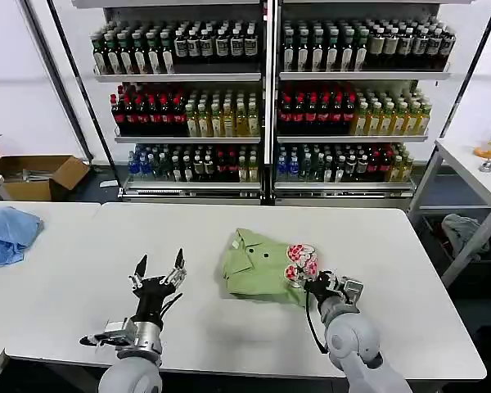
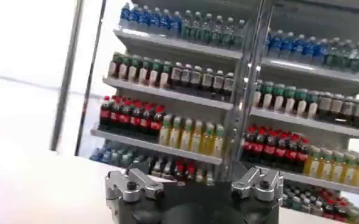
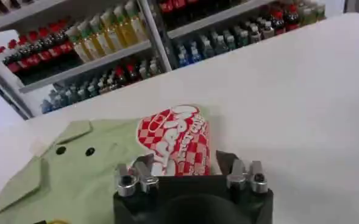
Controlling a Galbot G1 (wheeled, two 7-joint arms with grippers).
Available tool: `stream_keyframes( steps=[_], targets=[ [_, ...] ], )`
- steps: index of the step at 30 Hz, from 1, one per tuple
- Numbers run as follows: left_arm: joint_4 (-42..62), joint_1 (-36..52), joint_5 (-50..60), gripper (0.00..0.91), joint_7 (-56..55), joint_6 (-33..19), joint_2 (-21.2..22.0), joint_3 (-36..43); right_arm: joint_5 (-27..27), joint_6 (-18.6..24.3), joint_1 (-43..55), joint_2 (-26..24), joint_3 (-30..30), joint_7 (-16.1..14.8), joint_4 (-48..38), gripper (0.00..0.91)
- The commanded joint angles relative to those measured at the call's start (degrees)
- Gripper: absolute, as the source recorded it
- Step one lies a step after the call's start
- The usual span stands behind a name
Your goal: Fold and organize the clothes.
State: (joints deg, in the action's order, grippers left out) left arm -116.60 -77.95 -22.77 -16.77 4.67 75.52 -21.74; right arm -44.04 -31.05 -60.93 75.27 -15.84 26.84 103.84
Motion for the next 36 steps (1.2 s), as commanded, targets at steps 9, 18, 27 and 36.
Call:
stream_keyframes(
  steps=[9, 18, 27, 36],
  targets=[
    [-4.3, -7.0, 0.6, 0.907, 0.0, -0.9, -0.4, -3.4, 2.0, -0.2, 8.3, 1.1, 1.7, 0.8, -9.5, 0.000],
    [-5.4, -8.5, 1.6, 0.907, 0.4, -0.9, -0.4, -2.9, 18.9, 6.0, 11.0, -1.1, 3.3, -11.6, -12.0, 0.494],
    [-6.3, -9.4, 3.9, 0.907, 1.6, -0.3, -0.2, -1.4, 41.5, 26.1, -5.0, -3.2, -0.1, -14.5, -4.5, 0.907],
    [-6.7, -10.2, 5.2, 0.907, 3.2, -0.3, 0.0, -0.3, 40.3, 33.2, -17.5, -2.8, -7.2, -13.8, 6.7, 0.907]
  ],
)
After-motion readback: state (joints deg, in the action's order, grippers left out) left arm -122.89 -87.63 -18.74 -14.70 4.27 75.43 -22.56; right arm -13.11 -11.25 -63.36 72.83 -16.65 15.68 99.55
